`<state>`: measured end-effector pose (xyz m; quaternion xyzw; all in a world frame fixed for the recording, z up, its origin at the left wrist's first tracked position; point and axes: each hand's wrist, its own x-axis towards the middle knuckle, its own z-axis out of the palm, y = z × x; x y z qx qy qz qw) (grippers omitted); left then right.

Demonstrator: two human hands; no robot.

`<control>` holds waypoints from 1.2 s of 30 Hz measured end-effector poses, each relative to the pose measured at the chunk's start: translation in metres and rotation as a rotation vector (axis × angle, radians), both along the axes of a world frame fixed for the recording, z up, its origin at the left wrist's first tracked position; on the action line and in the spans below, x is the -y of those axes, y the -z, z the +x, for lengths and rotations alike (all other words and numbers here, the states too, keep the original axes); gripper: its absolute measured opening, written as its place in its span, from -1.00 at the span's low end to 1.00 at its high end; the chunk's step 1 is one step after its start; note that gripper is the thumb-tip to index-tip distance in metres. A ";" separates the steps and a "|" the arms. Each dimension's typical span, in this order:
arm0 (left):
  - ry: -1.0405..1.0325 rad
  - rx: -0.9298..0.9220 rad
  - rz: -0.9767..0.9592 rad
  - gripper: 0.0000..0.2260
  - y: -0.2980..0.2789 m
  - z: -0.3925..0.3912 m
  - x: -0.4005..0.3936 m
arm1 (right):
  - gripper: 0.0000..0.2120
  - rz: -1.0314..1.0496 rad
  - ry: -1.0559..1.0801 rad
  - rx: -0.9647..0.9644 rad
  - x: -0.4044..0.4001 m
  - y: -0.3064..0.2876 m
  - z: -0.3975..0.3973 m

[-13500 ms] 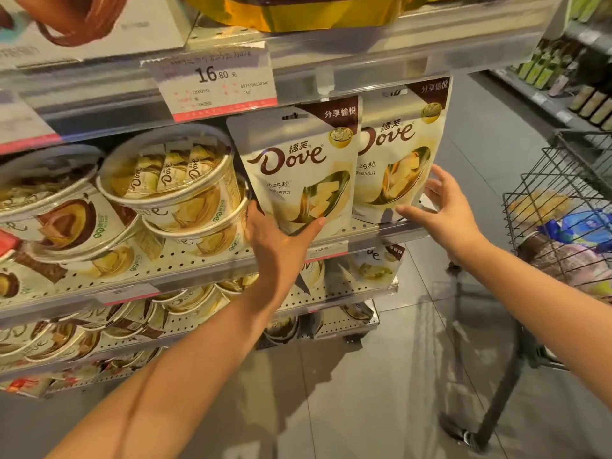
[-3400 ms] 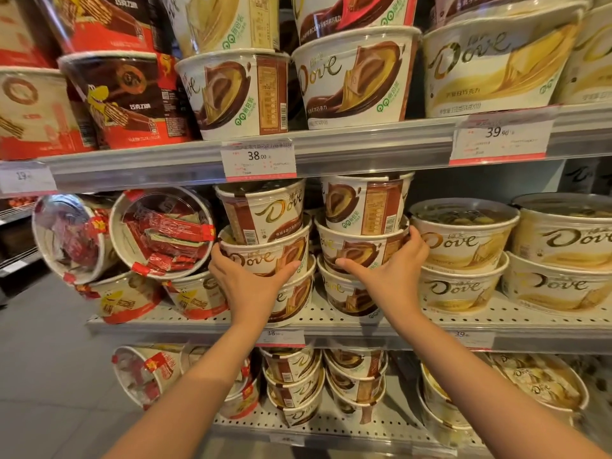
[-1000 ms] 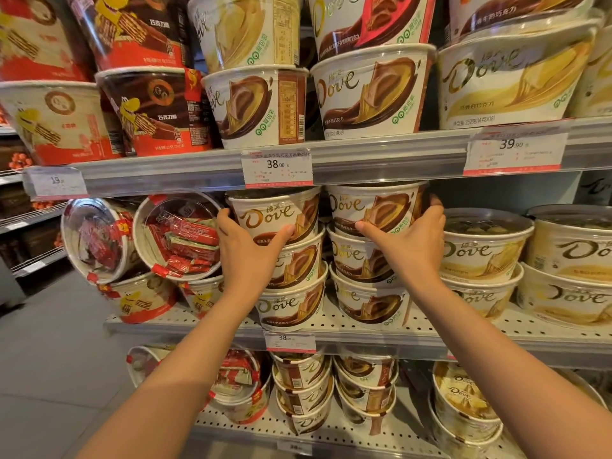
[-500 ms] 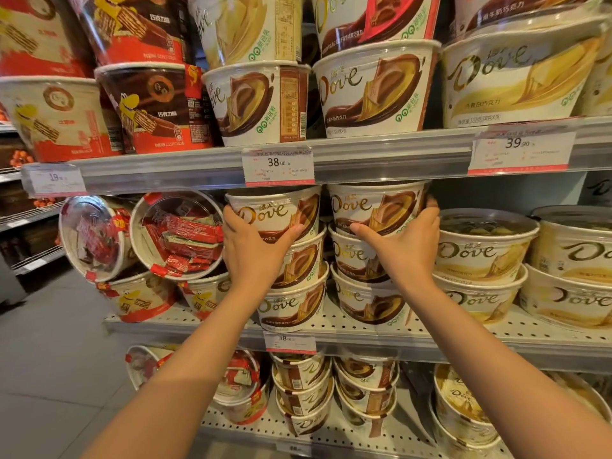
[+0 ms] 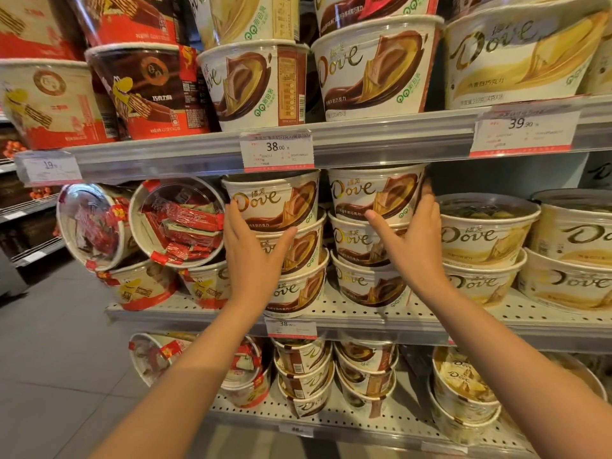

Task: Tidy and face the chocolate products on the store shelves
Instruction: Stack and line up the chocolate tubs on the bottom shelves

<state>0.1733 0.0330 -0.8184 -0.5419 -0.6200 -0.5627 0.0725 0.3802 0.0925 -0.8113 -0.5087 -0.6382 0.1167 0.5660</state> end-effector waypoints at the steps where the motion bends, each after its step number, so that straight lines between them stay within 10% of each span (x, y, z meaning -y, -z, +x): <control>1: -0.011 -0.005 0.041 -0.19 0.008 0.002 0.006 | -0.18 0.037 -0.011 -0.016 0.007 0.008 0.000; 6: -0.075 0.118 -0.003 -0.10 0.063 0.011 0.017 | -0.25 0.085 0.057 -0.172 0.038 0.071 -0.005; 16: -0.036 0.374 -0.155 0.09 0.094 0.019 -0.008 | 0.29 -0.287 0.161 -0.062 0.016 0.096 -0.023; 36: 0.133 0.335 -0.203 0.12 0.096 -0.008 -0.012 | 0.25 -0.213 0.080 -0.088 0.012 0.106 -0.012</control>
